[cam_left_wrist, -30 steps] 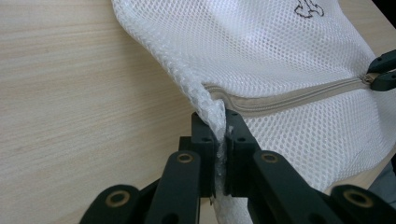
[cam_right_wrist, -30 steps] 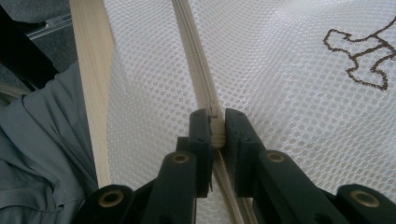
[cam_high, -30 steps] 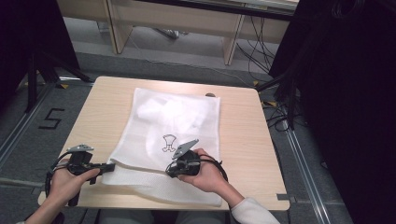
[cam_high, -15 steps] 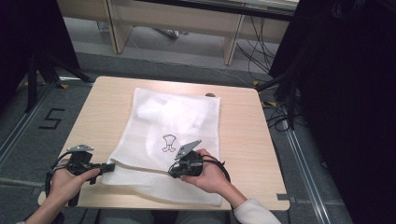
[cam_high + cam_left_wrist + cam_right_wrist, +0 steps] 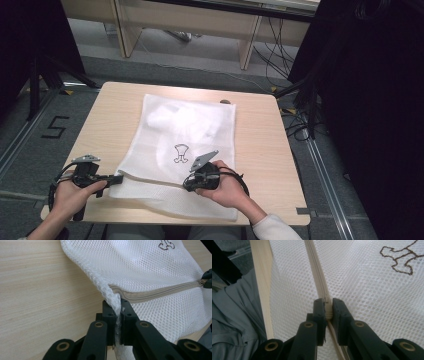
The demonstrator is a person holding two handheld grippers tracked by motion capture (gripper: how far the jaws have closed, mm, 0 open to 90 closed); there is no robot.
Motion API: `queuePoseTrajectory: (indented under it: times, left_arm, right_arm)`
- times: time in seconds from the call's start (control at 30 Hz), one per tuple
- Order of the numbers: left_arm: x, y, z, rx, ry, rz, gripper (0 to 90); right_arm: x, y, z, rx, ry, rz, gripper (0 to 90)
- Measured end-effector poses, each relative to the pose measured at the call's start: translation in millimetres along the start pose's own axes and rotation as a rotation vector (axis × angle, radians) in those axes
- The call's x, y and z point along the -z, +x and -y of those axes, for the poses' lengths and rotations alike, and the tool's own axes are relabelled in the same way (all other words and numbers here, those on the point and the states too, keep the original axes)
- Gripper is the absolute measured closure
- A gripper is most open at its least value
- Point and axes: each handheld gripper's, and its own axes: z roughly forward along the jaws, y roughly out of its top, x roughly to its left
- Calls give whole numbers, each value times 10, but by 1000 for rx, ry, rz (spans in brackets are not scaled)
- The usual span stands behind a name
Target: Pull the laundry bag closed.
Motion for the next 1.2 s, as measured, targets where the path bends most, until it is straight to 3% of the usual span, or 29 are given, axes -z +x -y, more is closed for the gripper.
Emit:
queuePoseTrajectory:
  times: [0.3,0.53,0.63,1.2]
  left_arm:
    - [0,-4,-1,1,-2,0,839]
    - [2,-1,-1,-3,2,-3,839]
    - [2,0,-1,-1,-1,-3,839]
    - [3,11,-2,-3,1,-6,840]
  right_arm:
    - [12,-27,16,29,9,10,823]
    - [35,-17,46,-2,9,15,823]
    - [38,-36,54,19,3,10,823]
    - [86,-46,130,7,14,8,823]
